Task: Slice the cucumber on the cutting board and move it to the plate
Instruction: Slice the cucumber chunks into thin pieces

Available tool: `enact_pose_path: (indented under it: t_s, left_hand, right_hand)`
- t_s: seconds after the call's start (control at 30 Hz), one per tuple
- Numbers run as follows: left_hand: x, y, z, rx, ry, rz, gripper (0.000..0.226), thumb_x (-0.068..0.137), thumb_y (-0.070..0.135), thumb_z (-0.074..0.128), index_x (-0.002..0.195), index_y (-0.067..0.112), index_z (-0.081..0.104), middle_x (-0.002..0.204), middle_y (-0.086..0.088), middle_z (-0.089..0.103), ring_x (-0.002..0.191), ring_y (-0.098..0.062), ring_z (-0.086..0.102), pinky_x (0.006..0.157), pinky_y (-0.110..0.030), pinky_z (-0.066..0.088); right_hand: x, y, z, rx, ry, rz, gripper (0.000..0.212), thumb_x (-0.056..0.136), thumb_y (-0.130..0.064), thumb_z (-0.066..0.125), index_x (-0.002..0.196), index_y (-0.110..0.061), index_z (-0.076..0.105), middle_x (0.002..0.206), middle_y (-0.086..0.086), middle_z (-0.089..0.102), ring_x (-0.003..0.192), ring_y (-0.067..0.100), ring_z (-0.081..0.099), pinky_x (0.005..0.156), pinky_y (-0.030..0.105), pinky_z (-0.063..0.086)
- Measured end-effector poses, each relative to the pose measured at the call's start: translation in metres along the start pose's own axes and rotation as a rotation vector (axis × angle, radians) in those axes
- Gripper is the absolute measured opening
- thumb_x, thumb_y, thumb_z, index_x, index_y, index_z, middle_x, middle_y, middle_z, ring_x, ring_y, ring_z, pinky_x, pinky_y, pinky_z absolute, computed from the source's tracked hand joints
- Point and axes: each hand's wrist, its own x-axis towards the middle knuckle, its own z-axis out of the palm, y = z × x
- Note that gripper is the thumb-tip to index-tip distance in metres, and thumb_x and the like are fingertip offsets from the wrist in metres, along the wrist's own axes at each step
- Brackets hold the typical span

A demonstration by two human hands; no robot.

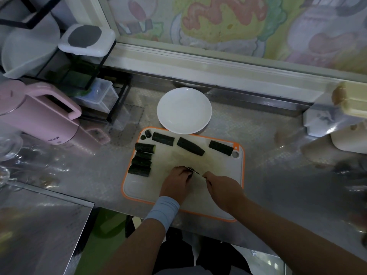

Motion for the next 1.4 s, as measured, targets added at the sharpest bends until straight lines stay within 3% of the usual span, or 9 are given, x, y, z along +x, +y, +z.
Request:
enact_pose_path:
  t_s: [0.23, 0.33, 0.63, 0.9, 1.2, 1.4]
  left_hand:
    - [-0.002, -0.001, -0.001, -0.036, 0.001, -0.024, 0.019, 0.078, 0.007, 0.068, 0.097, 0.006, 0.071, 0.096, -0.008, 0.068, 0.085, -0.024, 0.062, 0.074, -0.026, 0.051]
    - [-0.001, 0.001, -0.002, -0.028, -0.001, -0.041, 0.018, 0.074, 0.003, 0.075, 0.092, 0.007, 0.072, 0.091, -0.009, 0.068, 0.081, -0.025, 0.063, 0.072, -0.026, 0.051]
    - [0.0, 0.003, -0.003, -0.018, 0.036, -0.028, 0.021, 0.069, 0.002, 0.079, 0.089, 0.007, 0.073, 0.088, -0.008, 0.068, 0.079, -0.024, 0.064, 0.069, -0.024, 0.051]
    - [0.0, 0.002, -0.001, -0.012, 0.025, -0.041, 0.019, 0.07, 0.003, 0.079, 0.087, 0.007, 0.073, 0.088, -0.007, 0.068, 0.079, -0.025, 0.063, 0.063, -0.026, 0.052]
    - [0.0, 0.0, -0.002, 0.016, 0.005, -0.035, 0.019, 0.071, 0.004, 0.078, 0.089, 0.009, 0.074, 0.088, -0.006, 0.068, 0.08, -0.024, 0.062, 0.063, -0.023, 0.05]
    - [-0.001, -0.001, 0.001, 0.0, 0.024, -0.046, 0.018, 0.072, 0.006, 0.078, 0.09, 0.01, 0.074, 0.088, -0.005, 0.069, 0.079, -0.021, 0.062, 0.067, -0.018, 0.044]
  right_hand:
    - [0.011, -0.008, 0.001, 0.001, 0.008, -0.011, 0.033, 0.103, -0.033, 0.029, 0.129, -0.022, 0.045, 0.092, 0.005, 0.065, 0.076, 0.023, 0.06, 0.059, 0.032, 0.041]
    - [0.005, -0.003, 0.0, -0.013, 0.022, -0.017, 0.032, 0.103, -0.035, 0.027, 0.127, -0.024, 0.046, 0.085, 0.002, 0.064, 0.069, 0.02, 0.059, 0.059, 0.035, 0.049]
    - [-0.007, 0.004, -0.002, 0.029, -0.011, 0.001, 0.029, 0.104, -0.034, 0.027, 0.123, -0.026, 0.046, 0.075, -0.002, 0.058, 0.058, 0.014, 0.053, 0.055, 0.034, 0.05]
    - [0.007, -0.007, 0.002, 0.005, -0.006, -0.004, 0.029, 0.103, -0.032, 0.03, 0.123, -0.021, 0.048, 0.093, 0.006, 0.064, 0.076, 0.022, 0.061, 0.063, 0.032, 0.049]
    - [-0.01, 0.006, -0.003, 0.001, 0.012, 0.004, 0.028, 0.103, -0.037, 0.026, 0.12, -0.028, 0.047, 0.074, -0.002, 0.06, 0.057, 0.014, 0.055, 0.055, 0.036, 0.052]
    - [-0.002, -0.003, 0.002, 0.021, -0.005, 0.009, 0.027, 0.103, -0.035, 0.028, 0.119, -0.024, 0.047, 0.078, 0.001, 0.06, 0.06, 0.015, 0.053, 0.056, 0.033, 0.05]
